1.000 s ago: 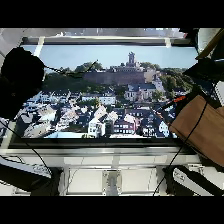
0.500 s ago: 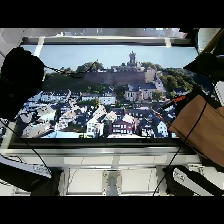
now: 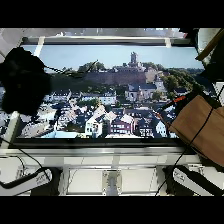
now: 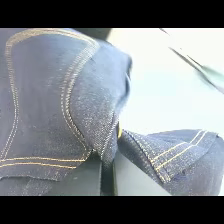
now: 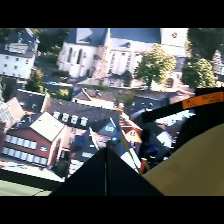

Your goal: Fold the clothes and pants, and hang the long-sleeved shirts on hangers.

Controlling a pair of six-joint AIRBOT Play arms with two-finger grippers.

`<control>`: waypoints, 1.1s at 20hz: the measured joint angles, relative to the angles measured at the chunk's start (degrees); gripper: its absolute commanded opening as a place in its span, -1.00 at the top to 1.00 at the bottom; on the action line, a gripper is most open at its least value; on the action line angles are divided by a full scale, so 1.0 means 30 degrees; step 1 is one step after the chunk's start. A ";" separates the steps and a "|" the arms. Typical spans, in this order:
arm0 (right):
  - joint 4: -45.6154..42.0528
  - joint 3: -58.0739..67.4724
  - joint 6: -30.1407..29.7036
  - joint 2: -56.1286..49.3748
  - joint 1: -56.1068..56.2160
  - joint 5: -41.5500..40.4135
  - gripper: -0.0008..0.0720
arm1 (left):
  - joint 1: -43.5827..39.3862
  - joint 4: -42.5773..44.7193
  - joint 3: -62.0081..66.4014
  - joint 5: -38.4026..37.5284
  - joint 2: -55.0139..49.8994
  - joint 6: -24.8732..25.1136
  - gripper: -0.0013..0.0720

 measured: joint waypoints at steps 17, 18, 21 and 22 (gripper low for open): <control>0.3417 0.0102 -0.0474 -0.2863 0.0000 -0.0845 0.28 | -1.2553 -0.1530 -0.5763 0.2878 -0.0925 -0.2120 -0.91; 0.3504 0.0102 -0.0466 -0.2980 0.0000 -0.0838 0.28 | -1.1504 -0.0991 -0.5850 0.2506 -0.0124 -0.2186 -0.91; 0.3665 0.0102 -0.0401 -0.3337 0.0000 -0.0860 0.28 | -0.8058 -0.0073 -0.7985 0.1479 0.2608 -0.2448 -0.91; 0.3759 0.0102 -0.0393 -0.3446 0.0000 -0.0860 0.28 | -0.6914 -0.0117 -0.9238 0.1297 0.3512 -0.2572 -0.91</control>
